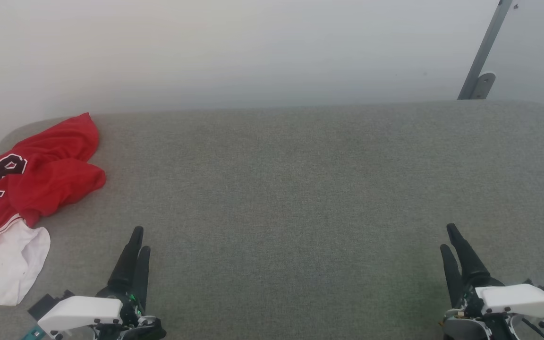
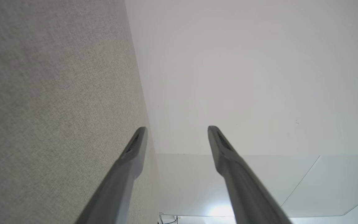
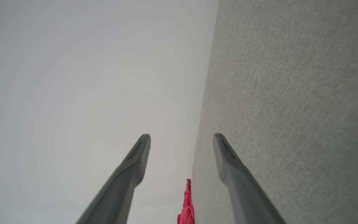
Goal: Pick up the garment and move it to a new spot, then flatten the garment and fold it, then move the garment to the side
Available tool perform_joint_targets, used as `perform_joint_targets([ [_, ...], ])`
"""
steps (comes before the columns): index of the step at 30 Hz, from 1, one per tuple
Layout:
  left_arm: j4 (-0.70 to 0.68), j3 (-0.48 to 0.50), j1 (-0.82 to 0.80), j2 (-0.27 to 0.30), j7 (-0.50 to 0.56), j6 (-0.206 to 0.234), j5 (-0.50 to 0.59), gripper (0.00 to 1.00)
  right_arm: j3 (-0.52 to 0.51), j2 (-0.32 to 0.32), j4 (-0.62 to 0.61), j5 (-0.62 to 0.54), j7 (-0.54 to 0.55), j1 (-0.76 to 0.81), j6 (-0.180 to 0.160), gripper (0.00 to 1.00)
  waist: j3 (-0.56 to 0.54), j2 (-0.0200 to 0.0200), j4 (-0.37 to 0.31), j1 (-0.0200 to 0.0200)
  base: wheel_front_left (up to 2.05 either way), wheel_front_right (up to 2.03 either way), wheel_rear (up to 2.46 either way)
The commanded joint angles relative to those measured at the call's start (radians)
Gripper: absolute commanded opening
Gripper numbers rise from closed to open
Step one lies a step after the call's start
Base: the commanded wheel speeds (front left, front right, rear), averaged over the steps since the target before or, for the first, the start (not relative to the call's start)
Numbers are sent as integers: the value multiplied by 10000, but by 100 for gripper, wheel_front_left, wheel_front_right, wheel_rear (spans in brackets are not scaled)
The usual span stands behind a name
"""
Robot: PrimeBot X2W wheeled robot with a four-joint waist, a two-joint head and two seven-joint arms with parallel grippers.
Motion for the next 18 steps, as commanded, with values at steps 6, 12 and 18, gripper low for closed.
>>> perform_joint_targets([
  [6, -436, -178, -60, 217, -349, 98, 610, 100, 296, -156, -222, -661, -354, -409, 3, 100, -10, 0, -11, 0, 0, 0, 0],
  [12, -579, -344, 7, 465, -695, 312, 1454, 100, 455, -249, -111, -1677, -623, -547, 3, 100, -34, 0, -23, 0, 0, 0, 0],
  [18, -693, -517, 69, 747, -996, 480, 2493, 100, 571, -351, 72, -3060, -870, -683, 3, 100, -70, 0, -31, 0, 0, 0, 0],
])
